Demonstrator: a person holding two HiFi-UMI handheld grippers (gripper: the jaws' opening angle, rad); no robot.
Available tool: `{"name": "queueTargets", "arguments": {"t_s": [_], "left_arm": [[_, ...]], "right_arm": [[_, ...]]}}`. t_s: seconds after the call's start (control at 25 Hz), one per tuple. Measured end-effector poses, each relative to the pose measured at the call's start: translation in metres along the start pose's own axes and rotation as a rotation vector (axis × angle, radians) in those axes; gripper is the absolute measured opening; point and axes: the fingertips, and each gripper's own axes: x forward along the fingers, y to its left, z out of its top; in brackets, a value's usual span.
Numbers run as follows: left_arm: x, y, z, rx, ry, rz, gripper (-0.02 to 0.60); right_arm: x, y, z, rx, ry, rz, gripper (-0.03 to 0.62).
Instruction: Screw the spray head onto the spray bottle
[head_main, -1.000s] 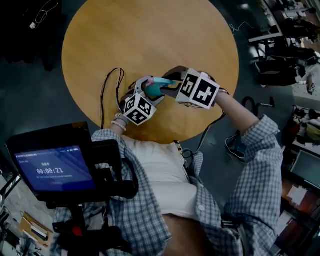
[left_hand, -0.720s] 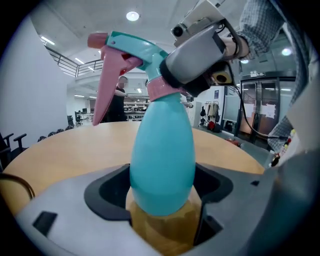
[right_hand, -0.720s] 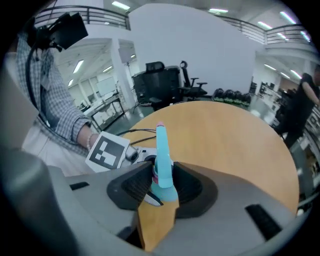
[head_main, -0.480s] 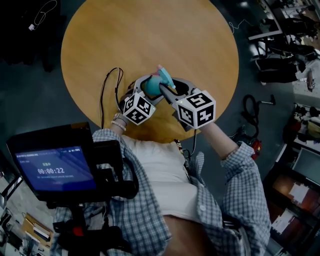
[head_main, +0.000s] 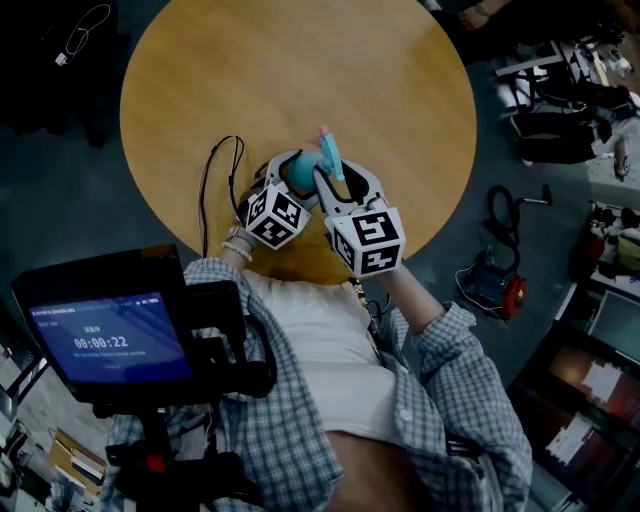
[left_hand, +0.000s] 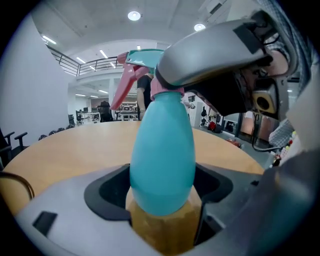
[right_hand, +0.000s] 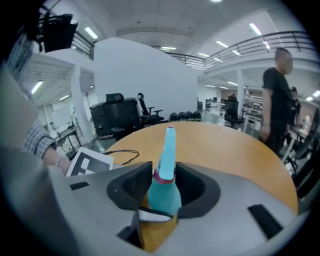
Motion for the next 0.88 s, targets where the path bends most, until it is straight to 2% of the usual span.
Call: {"name": "queueTargets", "arguments": {"t_s": [0.12,0.24,0.32,0.4,0.44,0.52,0.6,0.68,0.8,0.88], "left_arm": [[0.000,0.000,0.000,0.009,0.002,-0.003,0.376],[0.001,-0.001,0.001,0.012,0.001,-0.006,0.376],[0.001,-0.002,0.002,0.015,0.001,-0.012,0.376],[0.001,-0.002,0.001,0.019,0.000,-0.017,0.376],[0.000,-0.002,0.001,0.021,0.000,-0.019,0.376],[0.000,-0.001,0.001,0.022,-0.001,-0.020,0.376],[0.000,-0.002,0.001,0.023,0.002,-0.024,0.376],[0.000,-0.003,0.001,0.024,0.005,-0.030,0.376],[0.001,-0.004,0.001,0.026,0.008,-0.036,0.376],[0.002,-0.004,0.003,0.027,0.011,-0.039,0.376]], "right_arm": [[-0.005,0.006,0.000,-0.128,0.008,0.101,0.164],[-0.021,0.003,0.009,-0.191,0.004,0.181,0.219],[-0.036,-0.003,0.024,-0.245,-0.021,0.219,0.219],[-0.051,-0.005,0.045,-0.393,-0.041,0.267,0.219],[-0.056,-0.005,0.054,-0.534,-0.037,0.293,0.219],[-0.060,-0.005,0.063,-0.913,0.000,0.344,0.219],[-0.060,-0.006,0.056,-1.298,0.050,0.418,0.219],[-0.059,-0.007,0.045,-1.603,0.097,0.521,0.219],[-0.052,-0.007,0.037,-1.925,0.140,0.643,0.219],[-0.047,-0.004,0.031,-2.063,0.154,0.718,0.219]]}}
